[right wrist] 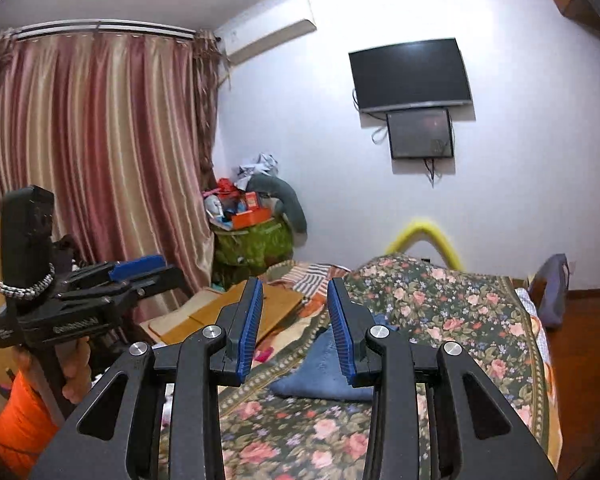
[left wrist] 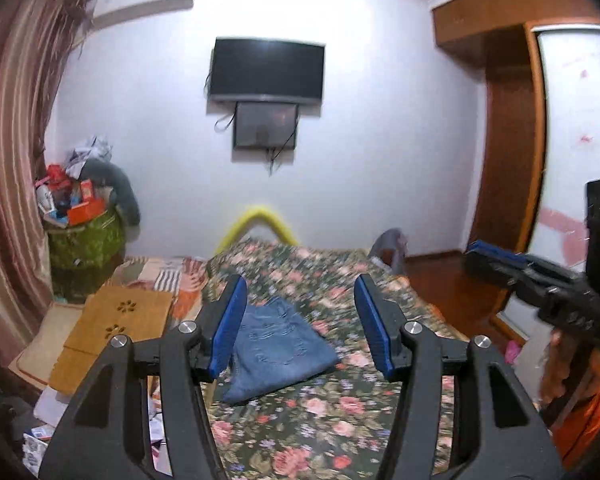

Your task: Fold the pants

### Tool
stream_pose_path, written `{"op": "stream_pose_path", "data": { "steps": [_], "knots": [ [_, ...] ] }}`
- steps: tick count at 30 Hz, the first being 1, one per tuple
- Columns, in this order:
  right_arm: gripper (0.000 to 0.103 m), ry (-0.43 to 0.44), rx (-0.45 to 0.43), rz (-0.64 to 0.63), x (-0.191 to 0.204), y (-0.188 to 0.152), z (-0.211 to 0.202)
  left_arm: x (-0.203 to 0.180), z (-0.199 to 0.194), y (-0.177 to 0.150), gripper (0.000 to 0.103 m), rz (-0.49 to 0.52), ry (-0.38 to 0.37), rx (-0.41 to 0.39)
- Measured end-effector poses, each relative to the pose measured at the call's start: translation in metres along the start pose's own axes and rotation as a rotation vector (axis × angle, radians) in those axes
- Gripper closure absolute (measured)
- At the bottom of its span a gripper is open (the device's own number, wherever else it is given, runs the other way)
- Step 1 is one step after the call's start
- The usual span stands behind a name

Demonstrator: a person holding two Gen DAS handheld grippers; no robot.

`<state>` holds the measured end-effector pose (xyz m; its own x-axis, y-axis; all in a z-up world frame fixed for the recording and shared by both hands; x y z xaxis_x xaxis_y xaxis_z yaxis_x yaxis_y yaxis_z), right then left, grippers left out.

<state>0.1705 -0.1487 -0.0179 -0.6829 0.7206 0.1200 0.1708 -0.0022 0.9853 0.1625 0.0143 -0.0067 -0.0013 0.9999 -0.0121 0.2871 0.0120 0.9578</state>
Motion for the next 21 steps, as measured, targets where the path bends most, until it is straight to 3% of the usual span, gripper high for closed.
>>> {"op": "stream_pose_path", "data": {
  "steps": [5,7,8,10,16,21],
  "knots": [
    [0.073,-0.017,-0.054,-0.006,0.023,-0.017,-0.022,-0.009,-0.045,-0.020,0.047,0.005,0.020,-0.070],
    [0.065,-0.026,-0.064,-0.006,0.029,-0.022,-0.029,-0.011,-0.053,-0.027,0.042,0.004,0.022,-0.071],
    [0.054,-0.043,-0.078,-0.009,0.033,-0.024,-0.033,-0.012,-0.056,-0.030,0.039,0.001,0.029,-0.075],
    [0.040,-0.074,-0.101,-0.015,0.037,-0.026,-0.039,-0.013,-0.065,-0.035,0.025,-0.003,0.045,-0.092],
    [0.022,-0.116,-0.121,-0.006,0.038,-0.025,-0.048,-0.016,-0.079,-0.041,0.002,-0.020,0.070,-0.119],
    [0.011,-0.132,-0.124,-0.014,0.040,-0.024,-0.050,-0.014,-0.086,-0.044,0.001,-0.045,0.084,-0.129]
  ]
}}
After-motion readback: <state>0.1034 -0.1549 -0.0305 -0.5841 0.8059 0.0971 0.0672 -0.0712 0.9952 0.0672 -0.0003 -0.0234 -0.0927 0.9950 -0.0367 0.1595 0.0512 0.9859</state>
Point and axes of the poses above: each gripper's, at about its wrist camera, not at the fingertips, and z roughly the way its jaws point, x to its left, y to its top, the point moved 3 cm from there along z, roughly the way its jaws point, and after that the axes turned 6 degrees about y, right-handed, at the moved point
